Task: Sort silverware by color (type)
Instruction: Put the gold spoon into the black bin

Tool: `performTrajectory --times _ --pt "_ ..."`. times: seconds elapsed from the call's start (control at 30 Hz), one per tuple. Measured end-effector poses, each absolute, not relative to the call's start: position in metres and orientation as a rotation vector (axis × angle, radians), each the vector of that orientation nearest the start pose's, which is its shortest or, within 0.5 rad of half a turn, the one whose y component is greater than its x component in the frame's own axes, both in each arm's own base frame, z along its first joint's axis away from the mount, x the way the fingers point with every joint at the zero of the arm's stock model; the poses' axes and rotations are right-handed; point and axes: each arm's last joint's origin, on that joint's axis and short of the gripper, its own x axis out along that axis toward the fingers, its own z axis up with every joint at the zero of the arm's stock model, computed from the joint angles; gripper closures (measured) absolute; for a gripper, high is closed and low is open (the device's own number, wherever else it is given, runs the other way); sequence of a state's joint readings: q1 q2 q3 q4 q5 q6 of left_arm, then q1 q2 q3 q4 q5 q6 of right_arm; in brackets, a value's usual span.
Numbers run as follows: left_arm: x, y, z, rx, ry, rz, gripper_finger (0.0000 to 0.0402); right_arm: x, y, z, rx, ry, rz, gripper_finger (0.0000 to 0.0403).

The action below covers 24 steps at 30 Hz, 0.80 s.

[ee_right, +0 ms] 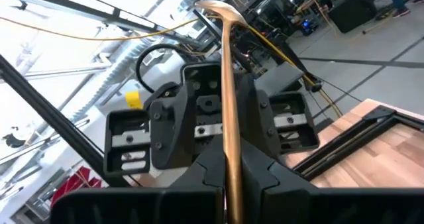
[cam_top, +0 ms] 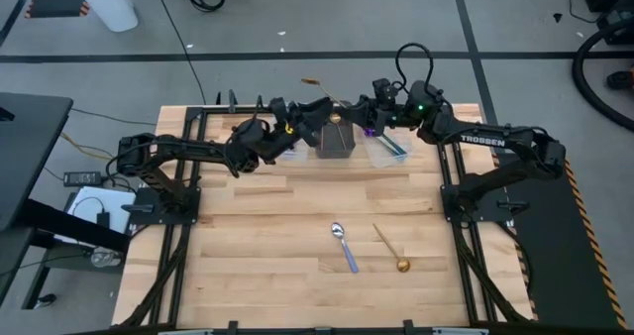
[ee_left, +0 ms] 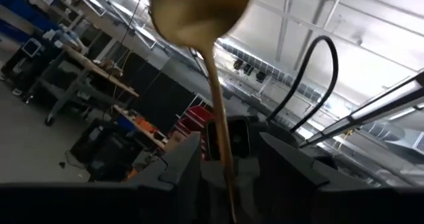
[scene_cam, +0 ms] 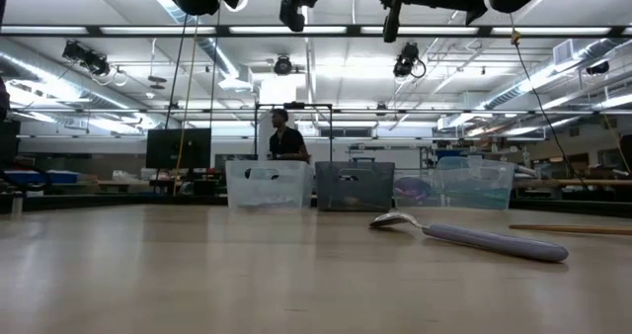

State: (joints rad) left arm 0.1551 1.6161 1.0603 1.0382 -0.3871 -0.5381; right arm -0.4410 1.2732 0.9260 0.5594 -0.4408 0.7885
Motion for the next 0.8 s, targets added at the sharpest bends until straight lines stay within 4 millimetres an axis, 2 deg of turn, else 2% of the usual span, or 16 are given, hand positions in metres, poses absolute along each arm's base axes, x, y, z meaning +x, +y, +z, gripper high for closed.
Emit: performTrajectory --times 0.33,0.8 --pt "0.350 0.065 0.333 -0.578 -0.618 0.385 0.0248 0.269 -0.096 0.349 0.651 -0.185 0.078 0.0383" --pt "0.350 0.065 0.333 -0.575 -0.621 0.385 0.0323 0.271 -0.095 0.345 0.633 -0.147 0.057 0.0382"
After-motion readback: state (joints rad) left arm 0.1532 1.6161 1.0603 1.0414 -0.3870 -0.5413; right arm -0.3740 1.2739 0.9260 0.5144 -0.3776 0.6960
